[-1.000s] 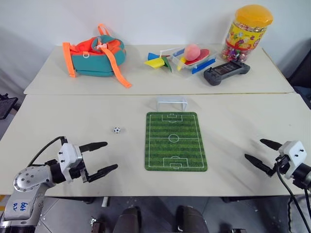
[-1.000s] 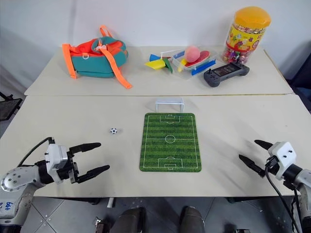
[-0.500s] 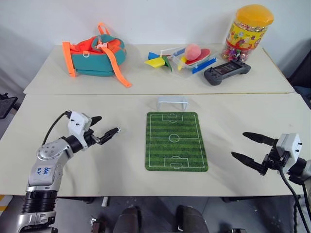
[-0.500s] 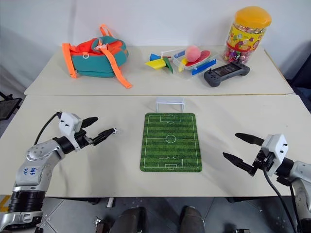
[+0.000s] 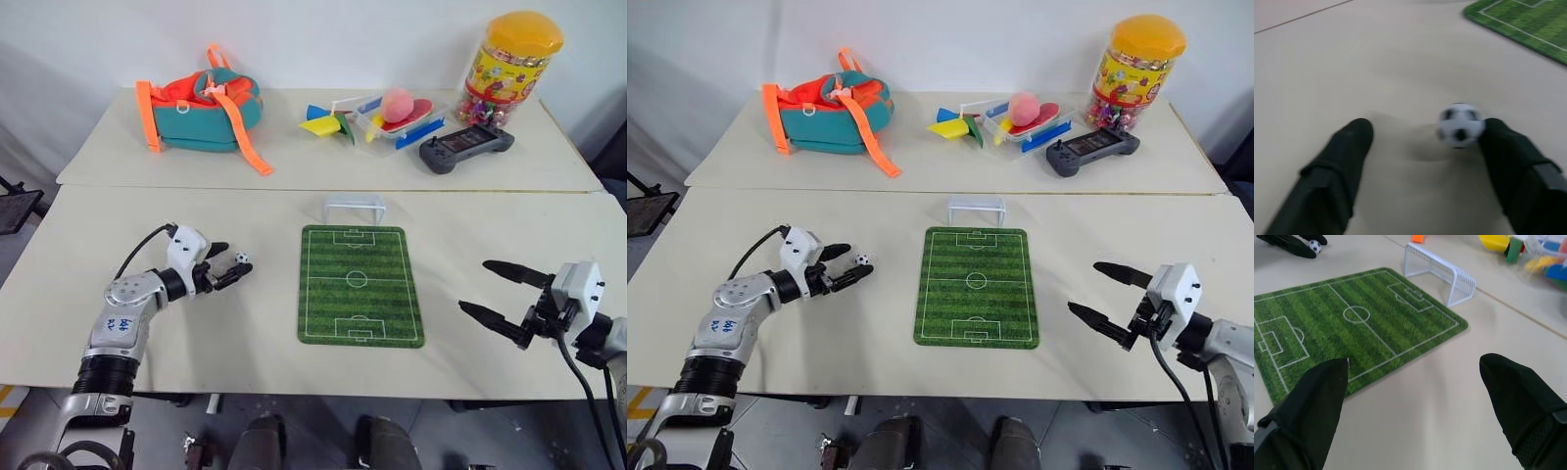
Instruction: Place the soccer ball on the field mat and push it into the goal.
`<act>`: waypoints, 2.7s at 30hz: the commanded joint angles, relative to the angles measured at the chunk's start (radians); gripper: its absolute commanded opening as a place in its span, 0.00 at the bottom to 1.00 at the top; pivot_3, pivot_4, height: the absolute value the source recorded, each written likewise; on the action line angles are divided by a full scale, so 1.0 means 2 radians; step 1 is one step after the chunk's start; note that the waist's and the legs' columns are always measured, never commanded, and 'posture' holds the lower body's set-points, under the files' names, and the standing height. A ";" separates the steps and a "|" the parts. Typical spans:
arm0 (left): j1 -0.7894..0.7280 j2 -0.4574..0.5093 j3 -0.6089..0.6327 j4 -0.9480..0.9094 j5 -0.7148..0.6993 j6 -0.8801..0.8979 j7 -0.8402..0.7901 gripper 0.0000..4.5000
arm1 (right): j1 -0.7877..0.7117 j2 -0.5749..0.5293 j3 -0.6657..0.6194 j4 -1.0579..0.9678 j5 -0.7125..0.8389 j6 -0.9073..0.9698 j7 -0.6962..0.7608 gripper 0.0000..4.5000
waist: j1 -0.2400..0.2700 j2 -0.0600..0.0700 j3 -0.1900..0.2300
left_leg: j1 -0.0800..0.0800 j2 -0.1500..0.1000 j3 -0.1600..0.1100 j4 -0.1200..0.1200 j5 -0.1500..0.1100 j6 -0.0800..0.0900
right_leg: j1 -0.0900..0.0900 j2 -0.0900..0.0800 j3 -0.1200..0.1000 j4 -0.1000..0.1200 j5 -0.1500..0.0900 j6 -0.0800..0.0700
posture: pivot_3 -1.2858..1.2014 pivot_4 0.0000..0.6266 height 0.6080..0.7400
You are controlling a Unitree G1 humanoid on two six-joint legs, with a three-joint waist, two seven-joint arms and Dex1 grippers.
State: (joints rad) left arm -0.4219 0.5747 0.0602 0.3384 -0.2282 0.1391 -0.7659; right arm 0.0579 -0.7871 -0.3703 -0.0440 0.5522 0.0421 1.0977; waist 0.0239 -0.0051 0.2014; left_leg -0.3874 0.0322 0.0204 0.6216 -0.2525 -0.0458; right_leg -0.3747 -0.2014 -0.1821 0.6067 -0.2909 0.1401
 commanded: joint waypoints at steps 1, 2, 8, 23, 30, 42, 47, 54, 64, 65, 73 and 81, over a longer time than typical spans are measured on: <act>-0.007 0.002 -0.003 0.011 0.009 -0.008 -0.008 0.54 | 0.000 -0.010 -0.027 -0.017 0.008 0.002 0.000 1.00 | 0.000 0.000 0.000 | 0.000 0.000 0.000 0.000 0.000 0.000 | 0.000 0.000 0.000 0.000 0.000 0.000 | 0.52 0.24 1.00; -0.008 0.000 -0.004 0.013 0.008 -0.012 -0.012 0.48 | 0.000 -0.010 -0.027 -0.017 0.008 0.002 0.000 1.00 | 0.000 0.000 0.000 | 0.000 0.000 0.000 0.000 0.000 0.000 | 0.000 0.000 0.000 0.000 0.000 0.000 | 0.52 0.24 1.00; -0.019 -0.005 -0.004 0.034 0.011 -0.036 -0.019 0.19 | -0.002 -0.014 -0.033 -0.015 0.007 0.007 0.006 1.00 | 0.000 0.000 0.000 | 0.000 0.000 0.000 0.003 0.000 0.001 | 0.000 0.000 0.001 0.000 0.000 0.000 | 0.52 0.24 1.00; 0.025 -0.025 -0.064 -0.170 -0.047 0.018 -0.115 0.19 | 0.035 -0.030 -0.058 -0.064 0.055 0.042 0.061 1.00 | 0.002 0.000 0.000 | -0.001 0.000 0.001 0.004 -0.002 0.002 | 0.000 0.000 0.002 0.000 0.001 0.001 | 0.52 0.24 1.00; 0.023 -0.078 -0.138 -0.181 0.002 0.013 -0.092 0.19 | 0.114 -0.013 -0.088 -0.117 0.076 0.043 0.090 1.00 | 0.002 0.000 0.000 | -0.001 0.000 0.002 0.005 -0.002 0.003 | 0.000 0.000 0.003 -0.002 0.002 0.002 | 0.52 0.24 1.00; -0.003 -0.150 -0.234 -0.160 0.063 -0.017 -0.088 0.19 | 0.233 0.052 -0.128 -0.136 0.067 0.001 0.095 1.00 | 0.002 0.000 0.000 | -0.001 0.000 0.003 0.005 -0.003 0.004 | 0.000 0.000 0.004 -0.004 0.002 0.002 | 0.52 0.24 1.00; 0.001 -0.145 -0.250 -0.151 0.081 -0.033 -0.091 0.19 | 0.248 0.064 -0.128 -0.143 0.058 -0.008 0.078 1.00 | 0.002 0.000 0.000 | -0.001 0.000 0.003 0.006 -0.004 0.005 | 0.000 0.000 0.005 -0.004 0.003 0.002 | 0.52 0.24 1.00; -0.005 -0.139 -0.244 -0.141 0.092 -0.038 -0.087 0.19 | 0.248 0.066 -0.127 -0.139 0.050 -0.014 0.065 1.00 | 0.003 0.000 0.000 | -0.001 0.000 0.003 0.006 -0.005 0.007 | 0.000 0.000 0.005 -0.004 0.003 0.002 | 0.52 0.24 1.00; -0.011 -0.140 -0.248 -0.121 0.105 -0.046 -0.083 0.19 | 0.243 0.061 -0.127 -0.128 0.045 -0.020 0.059 1.00 | 0.003 0.000 0.000 | -0.001 0.000 0.004 0.007 -0.005 0.007 | 0.000 0.000 0.005 -0.004 0.003 0.002 | 0.52 0.24 1.00; -0.011 -0.141 -0.248 -0.121 0.105 -0.045 -0.083 0.19 | 0.241 0.060 -0.127 -0.126 0.045 -0.020 0.059 1.00 | 0.003 0.000 0.000 | -0.001 0.000 0.004 0.007 -0.005 0.007 | 0.000 0.000 0.005 -0.004 0.003 0.002 | 0.52 0.24 1.00; -0.012 -0.140 -0.249 -0.124 0.103 -0.045 -0.088 0.68 | 0.231 0.055 -0.130 -0.111 0.037 -0.023 0.060 1.00 | 0.003 0.000 0.000 | -0.001 0.000 0.004 0.007 -0.006 0.008 | 0.000 0.000 0.005 -0.004 0.003 0.002 | 0.52 0.24 1.00; -0.026 -0.147 -0.205 -0.172 0.054 -0.058 -0.092 0.99 | 0.223 0.050 -0.128 -0.099 0.032 -0.026 0.061 1.00 | 0.003 0.000 0.000 | -0.001 0.000 0.004 0.007 -0.006 0.008 | 0.000 0.000 0.006 -0.004 0.003 0.002 | 0.52 0.24 1.00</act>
State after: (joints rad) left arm -0.4585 0.2853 -0.3835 0.0670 -0.0670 0.0496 -0.9334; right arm 0.5008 -0.6713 -0.5956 -0.2394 0.6116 0.0026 1.2162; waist 0.0294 -0.0057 0.2016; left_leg -0.3894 0.0319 0.0282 0.6357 -0.2639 -0.0298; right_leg -0.3746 -0.2012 -0.1710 0.5995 -0.2848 0.1443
